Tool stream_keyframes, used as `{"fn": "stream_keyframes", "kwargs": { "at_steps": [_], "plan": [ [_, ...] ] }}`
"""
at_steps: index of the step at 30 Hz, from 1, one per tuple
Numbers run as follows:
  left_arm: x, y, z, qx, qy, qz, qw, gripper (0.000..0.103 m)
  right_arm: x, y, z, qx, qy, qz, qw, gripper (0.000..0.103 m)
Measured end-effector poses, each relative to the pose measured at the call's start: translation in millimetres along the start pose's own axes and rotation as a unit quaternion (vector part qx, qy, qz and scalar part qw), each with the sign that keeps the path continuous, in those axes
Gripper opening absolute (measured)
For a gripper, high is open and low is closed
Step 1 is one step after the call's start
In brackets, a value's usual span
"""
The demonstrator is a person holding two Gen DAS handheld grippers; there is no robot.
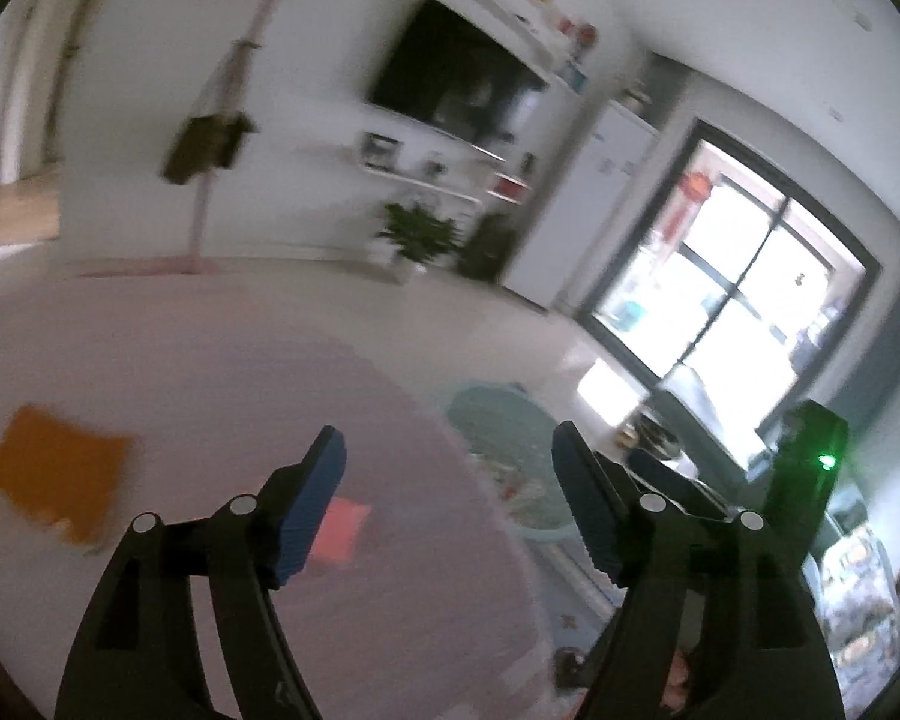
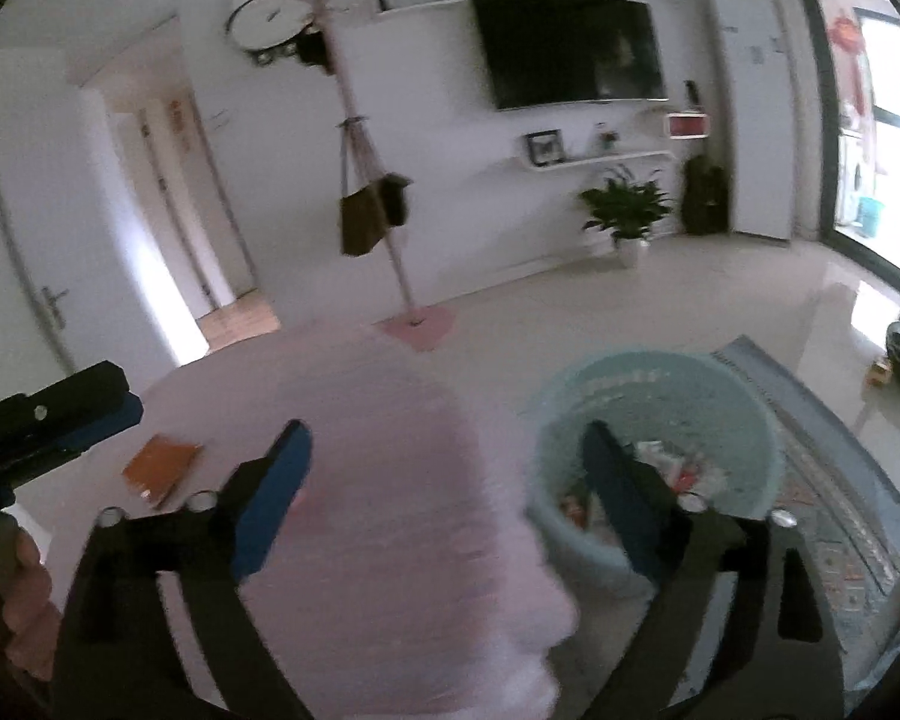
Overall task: Collect trash
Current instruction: 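Move both tools back over the table toward the orange cloth and pink bag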
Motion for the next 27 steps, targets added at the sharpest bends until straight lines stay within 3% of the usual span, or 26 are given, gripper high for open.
{"fn": "stream_keyframes", "kwargs": {
  "at_steps": [4,6,9,16,18,27],
  "plan": [
    [-29.9,-9.6,-51.5,-0.058,0.043,0.018,0.9972,0.07,20.2,-10.3,-36.4,-0.014,0.023,-0.032,0.999,0.093],
    [-39.8,-11.9,-74.7,-0.085,0.071,0.022,0.9936,0.077,36.2,-17.7,-57.2,-0.029,0.039,-0.061,0.997,0.093],
    [-45.4,-16.0,-109.5,-0.128,0.124,0.012,0.9839,0.078,59.1,-26.2,-89.1,-0.079,0.046,-0.098,0.991,0.093],
    [-18.0,-16.9,-178.3,-0.225,0.137,-0.068,0.9622,0.08,118.6,-30.5,-119.4,-0.132,-0.008,-0.184,0.974,0.093],
    [-9.6,-9.9,-181.7,-0.218,0.148,-0.072,0.9619,0.081,128.2,-32.5,-117.2,-0.128,-0.006,-0.203,0.971,0.093],
    [38.9,33.7,-175.8,-0.165,0.177,-0.089,0.9663,0.092,149.1,-19.1,-123.9,-0.164,-0.01,-0.209,0.964,0.096]
  ]
}}
Point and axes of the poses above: each gripper's, at about its wrist camera, not at the fingertips, and x roughly the way its jaws point, z to its right, y to its top, the point moved 1 cm from there along x, roughly the way its jaws point, and after that the axes turned 9 degrees about -z, right-handed, at the moved point
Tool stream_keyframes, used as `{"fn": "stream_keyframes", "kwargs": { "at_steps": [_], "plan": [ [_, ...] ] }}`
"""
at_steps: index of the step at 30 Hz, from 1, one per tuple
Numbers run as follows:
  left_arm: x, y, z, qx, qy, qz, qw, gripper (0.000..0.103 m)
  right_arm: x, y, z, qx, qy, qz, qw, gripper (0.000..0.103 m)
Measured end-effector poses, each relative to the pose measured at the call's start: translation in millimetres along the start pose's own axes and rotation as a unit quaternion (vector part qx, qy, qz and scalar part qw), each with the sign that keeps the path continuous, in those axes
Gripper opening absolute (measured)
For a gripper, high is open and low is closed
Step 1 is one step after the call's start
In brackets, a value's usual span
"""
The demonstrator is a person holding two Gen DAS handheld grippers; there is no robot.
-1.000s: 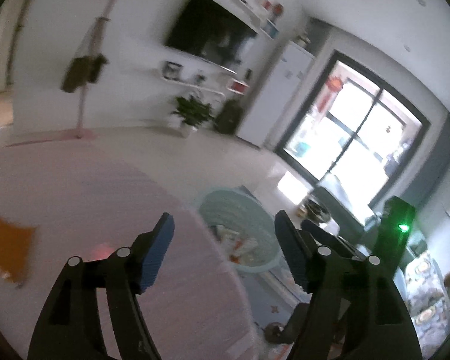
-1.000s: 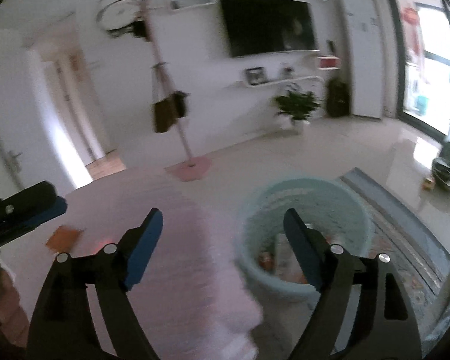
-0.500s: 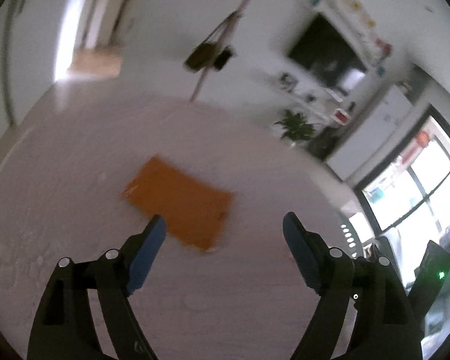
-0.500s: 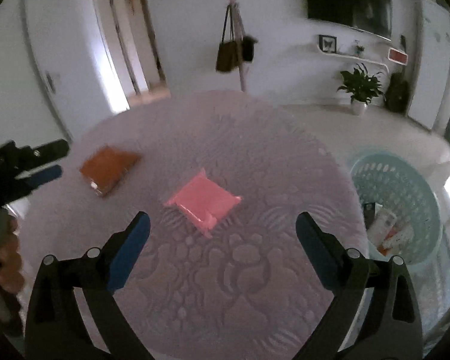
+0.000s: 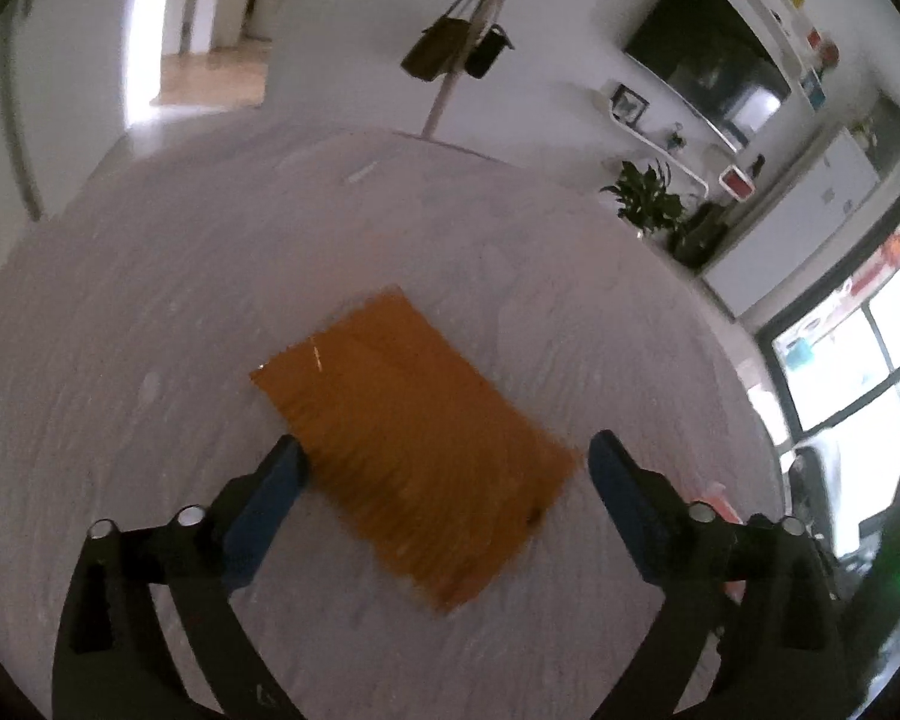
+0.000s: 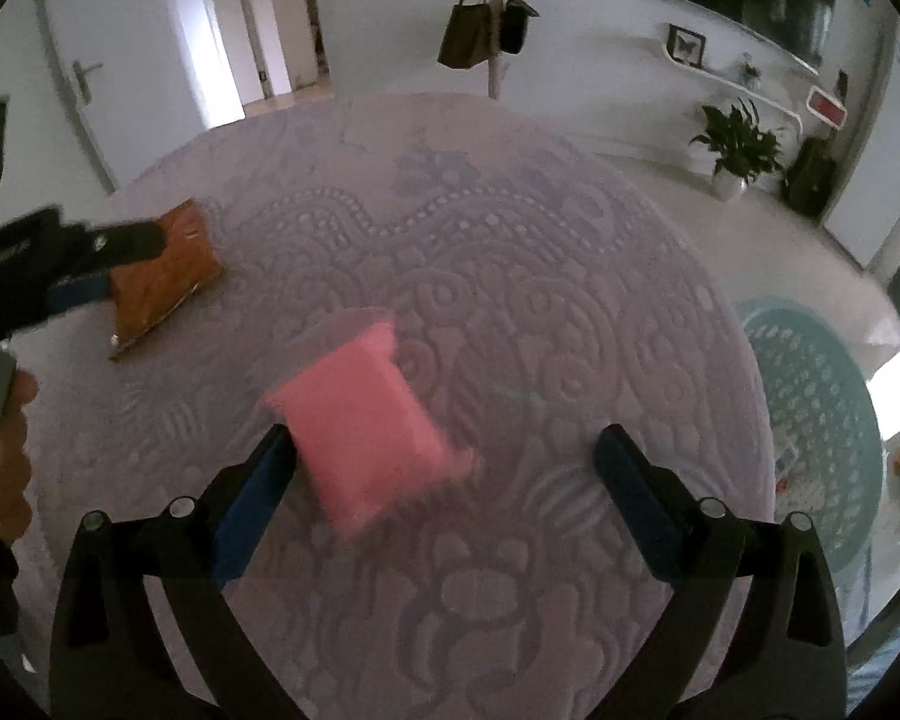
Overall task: Collect trash
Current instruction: 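Move both tools back over the table toward the orange cloth and pink bag, then grasp the orange cloth with the left tool while the right tool grasps the pink bag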
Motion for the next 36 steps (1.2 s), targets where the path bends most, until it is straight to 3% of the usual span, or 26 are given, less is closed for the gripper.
{"fn": "stream_keyframes", "kwargs": {
  "at_steps": [5,7,10,13,15,18,19,21,22,25,30,36],
  "plan": [
    [15.6,-2.8,17.4,0.056,0.03,0.02,0.9978,0.093,1.5,0.8,-0.1,-0.004,0.0,0.003,1.0,0.096],
    [19.9,-12.9,27.3,0.092,0.061,0.03,0.9934,0.093,-0.9,-1.3,5.6,0.001,0.013,0.006,1.0,0.096],
    [19.4,-17.8,35.5,0.116,0.066,0.024,0.9908,0.093,-4.0,-0.7,15.2,0.012,0.037,0.011,0.999,0.096],
    [18.8,-23.9,36.7,0.129,0.088,0.022,0.9875,0.088,-5.5,-0.8,14.8,0.01,0.034,0.015,0.999,0.095],
    [18.6,-25.9,38.0,0.127,0.105,0.018,0.9861,0.086,-7.9,-3.1,9.6,0.0,0.028,0.023,0.999,0.084],
    [12.0,-34.8,35.2,0.122,0.098,0.019,0.9875,0.086,-9.6,-10.8,-10.9,-0.04,0.02,0.027,0.999,0.065],
    [11.3,-37.3,35.7,0.127,0.098,0.022,0.9868,0.086,-10.7,-12.0,-17.4,-0.052,0.012,0.031,0.998,0.052],
    [9.5,-40.9,35.8,0.136,0.106,0.029,0.9846,0.071,-12.5,-14.3,-25.8,-0.07,0.0,0.038,0.997,0.037],
    [7.6,-42.8,35.7,0.139,0.105,0.034,0.9841,0.067,-13.8,-16.1,-27.7,-0.073,-0.003,0.041,0.996,0.036],
    [4.6,-46.4,35.6,0.139,0.097,0.041,0.9847,0.054,-20.0,-19.7,-23.9,-0.058,-0.008,0.058,0.997,0.036],
    [-3.1,-47.5,25.7,0.121,0.049,0.051,0.9901,0.038,-35.8,-25.5,-5.3,-0.013,0.017,0.095,0.995,0.036],
    [-30.4,-50.5,29.2,0.109,-0.038,0.085,0.9897,0.036,-54.1,-30.8,1.4,0.01,0.01,0.15,0.989,0.036]
  ]
}}
Point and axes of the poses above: each gripper's, at about its wrist camera, not at the fingertips, and x roughly the way its jaws point, z to its right, y to its top, the point moved 1 cm from there along x, roughly the way its jaws point, and after that the axes turned 9 degrees about -z, right-handed, at the moved point
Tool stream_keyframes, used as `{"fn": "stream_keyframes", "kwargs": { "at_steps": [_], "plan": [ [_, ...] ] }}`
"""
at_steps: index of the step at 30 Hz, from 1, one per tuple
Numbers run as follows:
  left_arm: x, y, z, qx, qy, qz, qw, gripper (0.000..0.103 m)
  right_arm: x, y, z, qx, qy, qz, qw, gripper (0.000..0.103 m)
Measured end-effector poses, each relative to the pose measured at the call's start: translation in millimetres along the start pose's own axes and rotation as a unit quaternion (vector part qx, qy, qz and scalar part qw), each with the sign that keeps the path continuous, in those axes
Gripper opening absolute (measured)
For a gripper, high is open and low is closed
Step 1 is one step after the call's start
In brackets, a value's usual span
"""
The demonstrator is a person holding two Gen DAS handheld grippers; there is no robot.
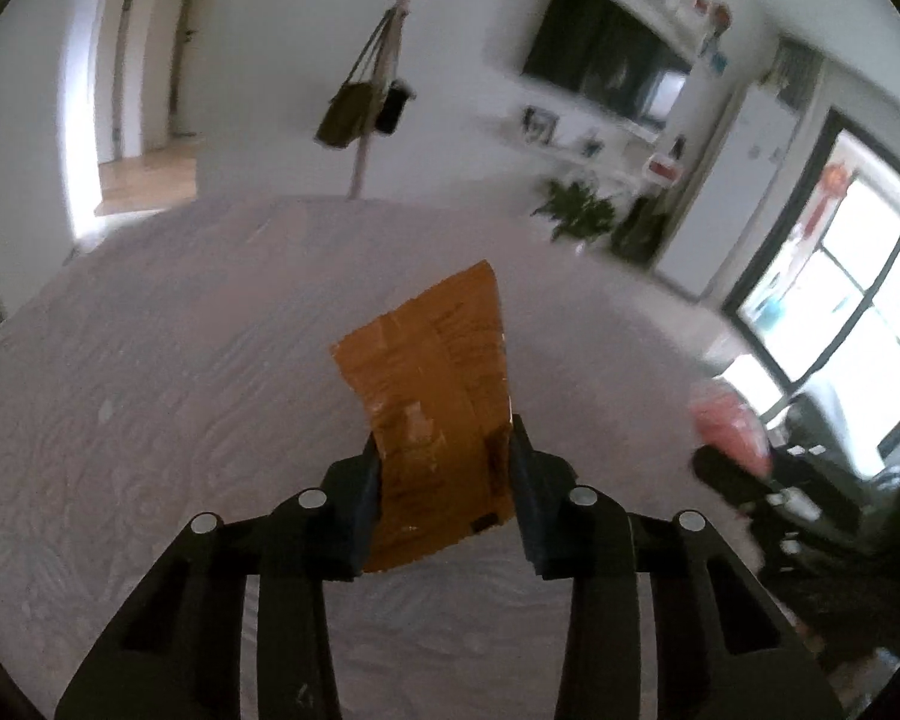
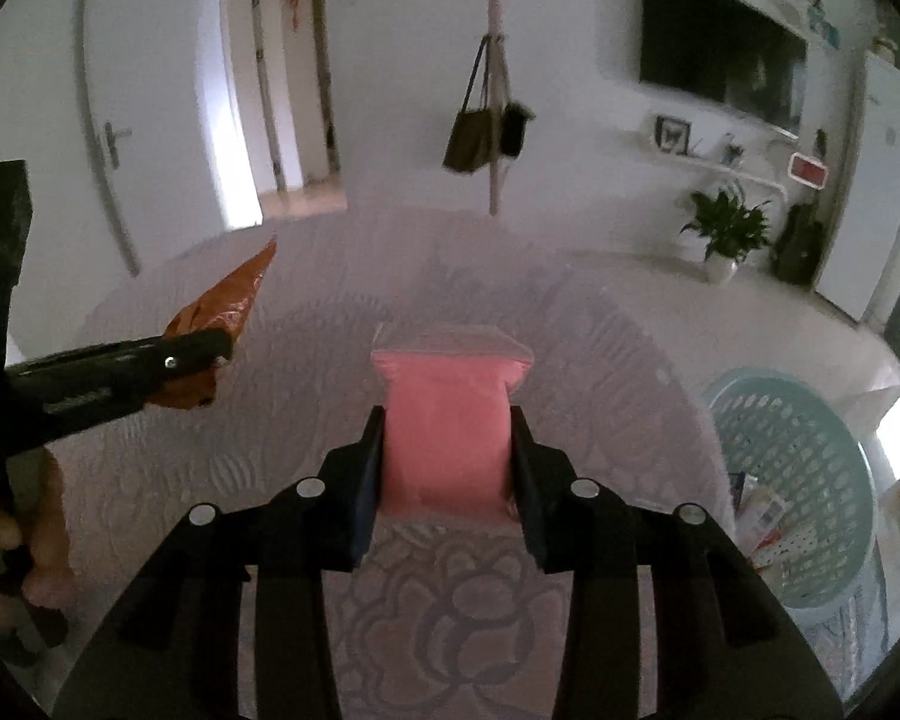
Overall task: Collect trash
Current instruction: 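Grasp the orange cloth with the left tool while the right tool grasps the pink bag, then carry the cloth and pink bag over the basket and release both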
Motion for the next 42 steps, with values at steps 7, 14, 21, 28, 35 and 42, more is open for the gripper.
{"fn": "stream_keyframes", "kwargs": {
  "at_steps": [7,14,21,28,35,42],
  "plan": [
    [-17.0,4.9,45.6,0.025,-0.072,0.023,0.9968,0.036,-33.3,-4.4,35.9,0.097,-0.035,0.089,0.991,0.035],
    [-3.1,19.0,116.6,0.086,-0.097,0.019,0.9913,0.036,-48.4,-4.9,80.3,0.132,-0.075,0.095,0.984,0.035],
    [36.4,34.3,186.1,0.129,-0.138,-0.001,0.982,0.036,-65.8,-8.5,157.7,0.173,-0.14,0.104,0.969,0.035],
    [83.9,28.7,235.2,0.154,-0.168,-0.038,0.9729,0.037,-53.7,-23.9,225.1,0.216,-0.178,0.073,0.957,0.035],
    [136.5,18.6,263.0,0.179,-0.163,-0.084,0.9666,0.041,-19.6,-46.5,263.1,0.262,-0.179,0.004,0.948,0.036],
    [147.8,21.2,258.6,0.167,-0.162,-0.055,0.971,0.077,3.7,-59.3,288.2,0.287,-0.164,-0.031,0.943,0.047]
  ]
}}
Point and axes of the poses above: each gripper's, at about its wrist camera, not at the fingertips, and x roughly the way its jaws point, z to its right, y to its top, the point moved 1 cm from there along x, roughly the way its jaws point, and after that the axes turned 9 degrees about -z, right-handed, at the moved point
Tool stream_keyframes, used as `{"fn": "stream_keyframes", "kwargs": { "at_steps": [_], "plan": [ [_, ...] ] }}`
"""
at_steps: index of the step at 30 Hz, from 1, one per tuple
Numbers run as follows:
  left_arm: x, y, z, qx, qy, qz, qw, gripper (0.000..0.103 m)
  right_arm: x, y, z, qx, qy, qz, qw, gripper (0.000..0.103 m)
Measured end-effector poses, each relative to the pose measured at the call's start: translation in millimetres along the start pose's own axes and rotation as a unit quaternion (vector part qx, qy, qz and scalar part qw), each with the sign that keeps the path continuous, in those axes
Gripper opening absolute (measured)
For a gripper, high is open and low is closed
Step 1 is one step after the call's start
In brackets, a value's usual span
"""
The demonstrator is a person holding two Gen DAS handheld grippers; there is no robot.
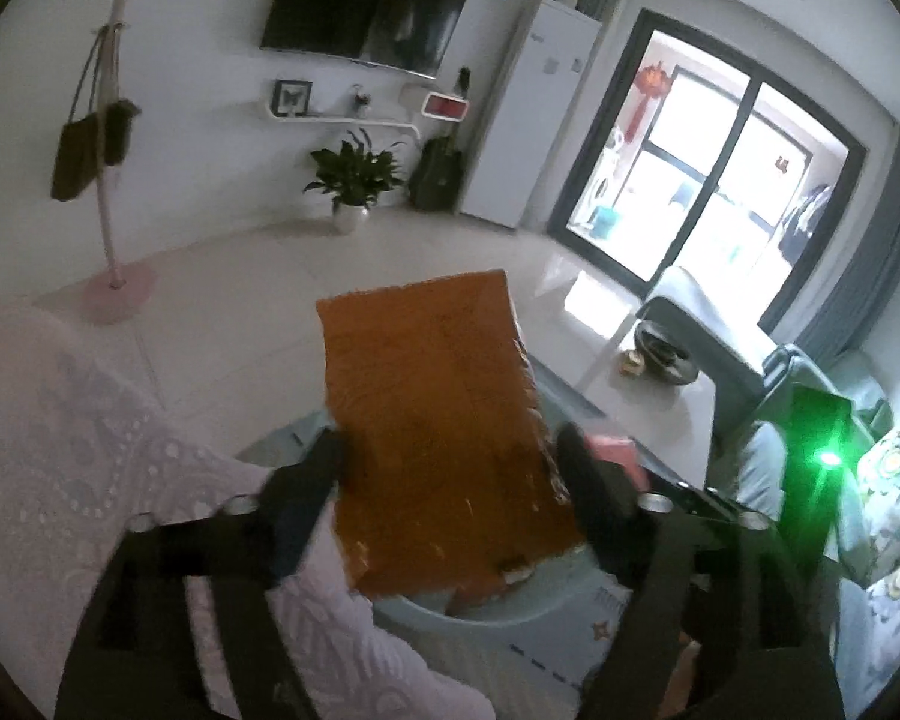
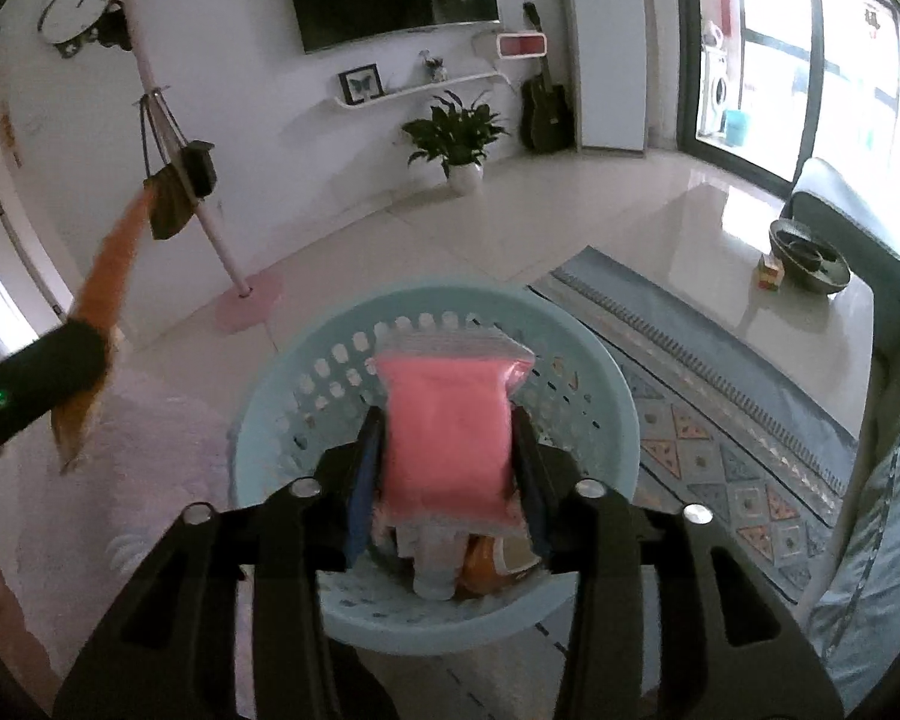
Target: Collect trash
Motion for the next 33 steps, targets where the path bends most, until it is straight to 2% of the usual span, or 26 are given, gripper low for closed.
{"fn": "stream_keyframes", "kwargs": {
  "at_steps": [1,2,4,8,13,19,22,27,29,31,33],
  "plan": [
    [1.3,0.2,-0.4,-0.006,-0.004,-0.001,1.0,0.077,3.4,0.8,1.7,0.001,-0.002,-0.005,1.0,0.056],
    [1.9,-0.8,-3.0,-0.014,-0.01,-0.004,0.9998,0.077,4.3,1.9,4.4,0.004,-0.002,-0.007,1.0,0.059],
    [3.5,-2.0,-6.5,-0.025,-0.023,-0.009,0.9994,0.077,4.7,1.2,7.3,0.008,0.006,-0.012,1.0,0.059],
    [-11.1,-10.0,-17.1,-0.032,-0.011,-0.008,0.9994,0.077,-5.1,-3.3,8.8,0.017,0.014,-0.017,1.0,0.06],
    [-60.6,-27.1,-26.2,-0.035,-0.01,0.018,0.9992,0.081,-46.9,-10.2,1.2,0.014,0.032,0.003,0.999,0.061],
    [-143.6,-55.7,-32.9,-0.041,0.012,0.073,0.9964,0.087,-116.1,-26.2,-34.7,-0.023,0.052,0.048,0.997,0.07],
    [-181.4,-79.2,-34.3,-0.042,0.032,0.099,0.9937,0.089,-152.5,-46.7,-60.6,-0.046,0.058,0.079,0.994,0.078],
    [-216.9,-127.5,-36.7,-0.05,0.108,0.136,0.9836,0.091,-191.3,-85.5,-89.7,-0.069,0.034,0.139,0.987,0.083],
    [-225.7,-147.4,-38.9,-0.057,0.145,0.157,0.9754,0.091,-204.2,-102.0,-97.2,-0.073,0.02,0.174,0.982,0.084],
    [-233.5,-168.1,-40.6,-0.069,0.178,0.186,0.9637,0.091,-213.8,-118.8,-101.8,-0.075,0.014,0.208,0.975,0.084],
    [-242.4,-181.1,-37.8,-0.081,0.202,0.215,0.952,0.095,-221.0,-135.1,-102.3,-0.065,0.003,0.237,0.969,0.084]
  ]
}}
Point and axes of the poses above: each gripper's, at about its wrist camera, not at the fingertips, and x roughly the way its jaws point, z to its right, y to its top, the point moved 1 cm from there along x, roughly the way its jaws point, and after that the axes turned 9 degrees about -z, right-handed, at the moved point
